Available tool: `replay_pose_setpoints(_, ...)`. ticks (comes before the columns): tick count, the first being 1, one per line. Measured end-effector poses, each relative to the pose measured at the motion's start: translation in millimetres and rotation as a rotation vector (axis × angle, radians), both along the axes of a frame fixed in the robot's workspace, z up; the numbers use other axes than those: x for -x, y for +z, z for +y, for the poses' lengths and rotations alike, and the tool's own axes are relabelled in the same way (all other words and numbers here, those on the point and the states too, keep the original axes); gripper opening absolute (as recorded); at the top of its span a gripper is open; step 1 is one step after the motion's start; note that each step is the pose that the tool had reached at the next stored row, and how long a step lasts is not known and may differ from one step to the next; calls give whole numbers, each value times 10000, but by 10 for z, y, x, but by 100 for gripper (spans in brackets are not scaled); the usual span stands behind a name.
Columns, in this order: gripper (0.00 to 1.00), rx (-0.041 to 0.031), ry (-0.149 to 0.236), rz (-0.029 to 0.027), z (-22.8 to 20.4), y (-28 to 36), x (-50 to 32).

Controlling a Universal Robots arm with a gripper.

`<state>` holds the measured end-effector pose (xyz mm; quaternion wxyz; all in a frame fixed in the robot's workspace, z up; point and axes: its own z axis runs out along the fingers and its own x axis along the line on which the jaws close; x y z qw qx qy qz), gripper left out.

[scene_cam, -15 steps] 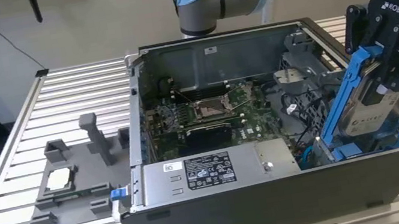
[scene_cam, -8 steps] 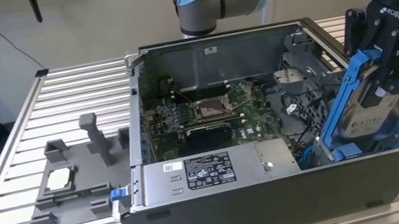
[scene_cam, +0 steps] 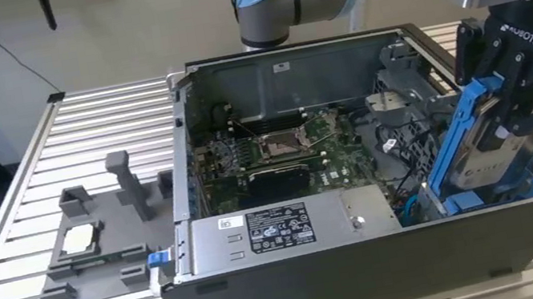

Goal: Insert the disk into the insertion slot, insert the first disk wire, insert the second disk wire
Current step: 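Insert the disk into the insertion slot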

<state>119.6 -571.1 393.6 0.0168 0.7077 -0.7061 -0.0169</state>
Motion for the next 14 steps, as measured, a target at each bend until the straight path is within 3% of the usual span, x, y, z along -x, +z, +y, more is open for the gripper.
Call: replay_pose_setpoints(14, 33, -2, 3, -1, 0, -255, 0)
